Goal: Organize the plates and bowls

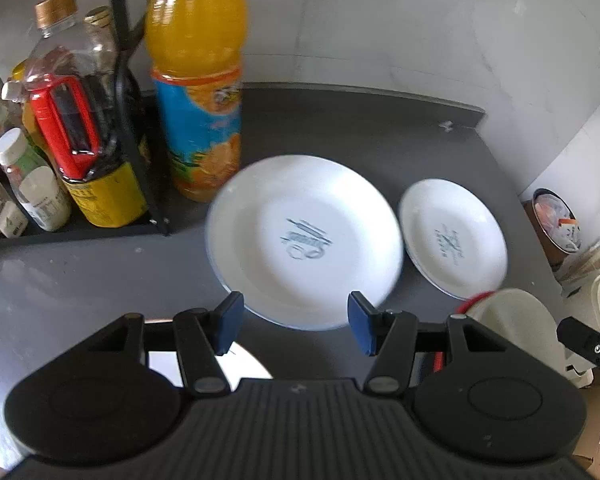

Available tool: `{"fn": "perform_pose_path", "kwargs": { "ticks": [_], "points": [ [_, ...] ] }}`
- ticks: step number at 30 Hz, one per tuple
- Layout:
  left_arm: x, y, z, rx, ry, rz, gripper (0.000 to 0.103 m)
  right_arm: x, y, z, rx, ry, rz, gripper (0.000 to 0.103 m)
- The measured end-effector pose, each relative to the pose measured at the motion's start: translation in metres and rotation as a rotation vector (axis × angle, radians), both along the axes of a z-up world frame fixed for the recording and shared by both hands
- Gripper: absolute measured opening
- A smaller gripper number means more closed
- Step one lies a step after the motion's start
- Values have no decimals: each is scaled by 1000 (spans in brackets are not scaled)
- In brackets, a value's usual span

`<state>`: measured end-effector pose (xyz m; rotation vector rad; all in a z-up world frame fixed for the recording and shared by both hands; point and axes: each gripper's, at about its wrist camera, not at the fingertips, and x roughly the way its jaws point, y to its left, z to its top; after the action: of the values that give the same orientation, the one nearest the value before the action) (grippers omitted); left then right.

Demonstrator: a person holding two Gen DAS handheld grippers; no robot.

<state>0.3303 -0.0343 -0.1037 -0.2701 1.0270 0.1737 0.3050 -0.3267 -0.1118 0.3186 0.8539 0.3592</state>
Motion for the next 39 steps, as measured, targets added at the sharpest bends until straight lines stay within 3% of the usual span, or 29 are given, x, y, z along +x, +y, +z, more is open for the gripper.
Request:
{"fn": "perform_pose_path", "kwargs": {
  "ticks": [13,23,31,39],
  "points": [
    [16,57,-31,-3,12,-19,55,32,83,-8,-24,63,9,35],
    [33,77,-62,-34,16,-26,51,70,115,-42,-70,182,-17,35],
    [45,81,-81,-62,41,-3,34,102,135,-70,-152,293,-18,35],
    [49,84,-94,-72,58,36,28,125,144,-88,-233,356,-2,35]
  ]
}}
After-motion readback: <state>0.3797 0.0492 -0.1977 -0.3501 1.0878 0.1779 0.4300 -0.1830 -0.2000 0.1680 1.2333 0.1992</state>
